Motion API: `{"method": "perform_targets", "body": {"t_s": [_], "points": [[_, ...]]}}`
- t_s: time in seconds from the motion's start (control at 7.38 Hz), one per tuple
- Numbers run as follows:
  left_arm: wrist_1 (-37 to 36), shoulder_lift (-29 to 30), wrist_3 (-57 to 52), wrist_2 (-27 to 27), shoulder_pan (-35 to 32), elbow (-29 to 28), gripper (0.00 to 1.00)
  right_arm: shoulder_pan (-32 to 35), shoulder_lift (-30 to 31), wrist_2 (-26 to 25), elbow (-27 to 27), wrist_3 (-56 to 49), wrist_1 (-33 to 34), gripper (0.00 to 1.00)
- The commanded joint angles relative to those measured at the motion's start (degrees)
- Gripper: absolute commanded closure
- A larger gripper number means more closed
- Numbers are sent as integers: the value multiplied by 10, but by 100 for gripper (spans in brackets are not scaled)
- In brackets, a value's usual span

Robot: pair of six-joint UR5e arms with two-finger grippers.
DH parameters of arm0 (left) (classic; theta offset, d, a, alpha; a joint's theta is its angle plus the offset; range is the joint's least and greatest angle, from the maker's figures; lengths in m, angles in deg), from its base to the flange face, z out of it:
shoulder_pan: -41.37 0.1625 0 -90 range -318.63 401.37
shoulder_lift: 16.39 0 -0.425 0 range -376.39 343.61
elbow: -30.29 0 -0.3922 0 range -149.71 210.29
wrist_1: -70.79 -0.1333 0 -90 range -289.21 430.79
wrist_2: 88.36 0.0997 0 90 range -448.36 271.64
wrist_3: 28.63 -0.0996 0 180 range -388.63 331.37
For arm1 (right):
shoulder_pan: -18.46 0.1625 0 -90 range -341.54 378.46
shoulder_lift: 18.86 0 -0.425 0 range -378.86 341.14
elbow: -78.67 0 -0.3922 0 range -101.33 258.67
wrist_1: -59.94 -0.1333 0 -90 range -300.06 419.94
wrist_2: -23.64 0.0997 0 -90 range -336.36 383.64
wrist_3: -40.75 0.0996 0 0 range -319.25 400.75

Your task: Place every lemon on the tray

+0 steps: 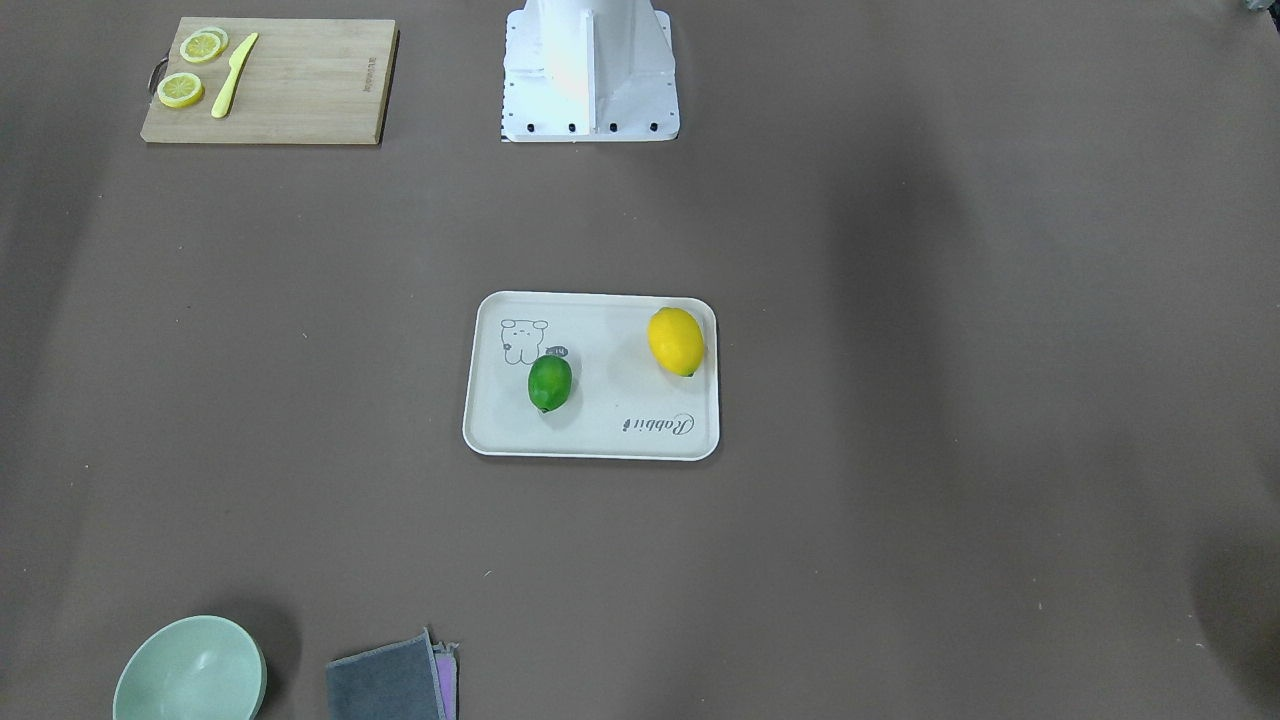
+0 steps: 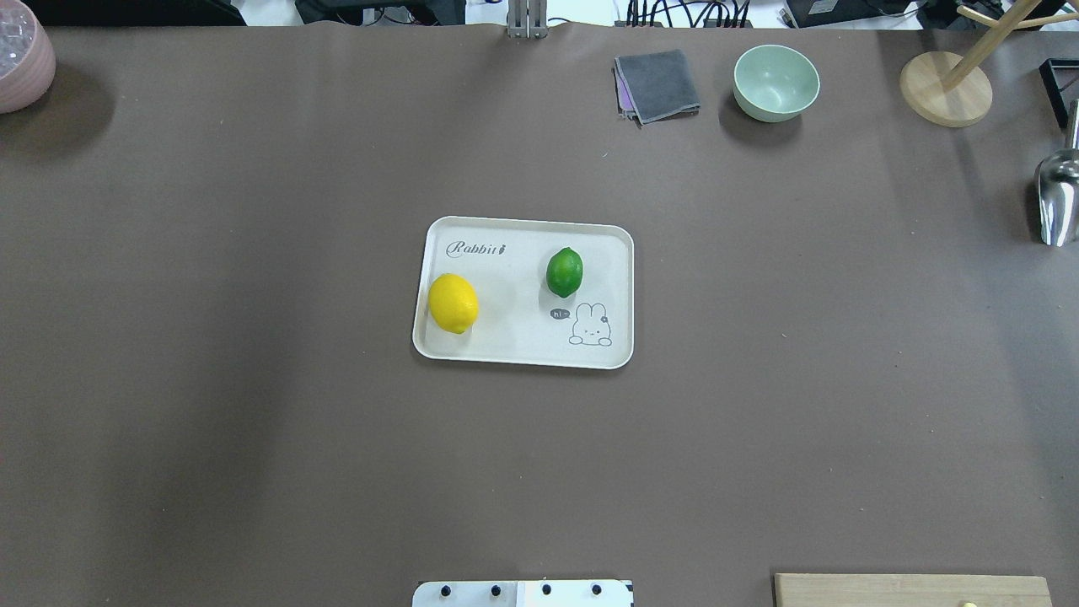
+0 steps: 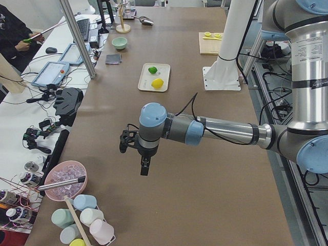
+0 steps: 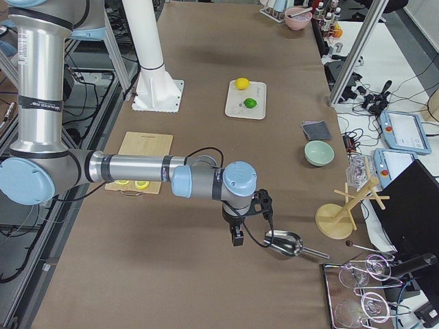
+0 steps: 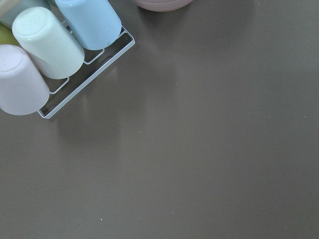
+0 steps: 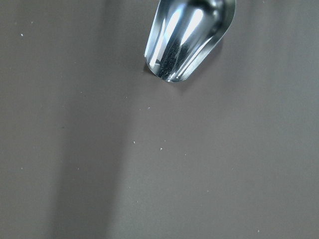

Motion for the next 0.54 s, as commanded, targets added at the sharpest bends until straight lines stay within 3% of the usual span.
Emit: {"method": "perform_targets", "body": {"t_s": [0.0,0.41], "points": [[0,0,0,0,0,-1,3,0,-2,0,1,0,0,0],[-1,0,0,3,-1,-2,3,0,2,2,3,0,0,0]]}}
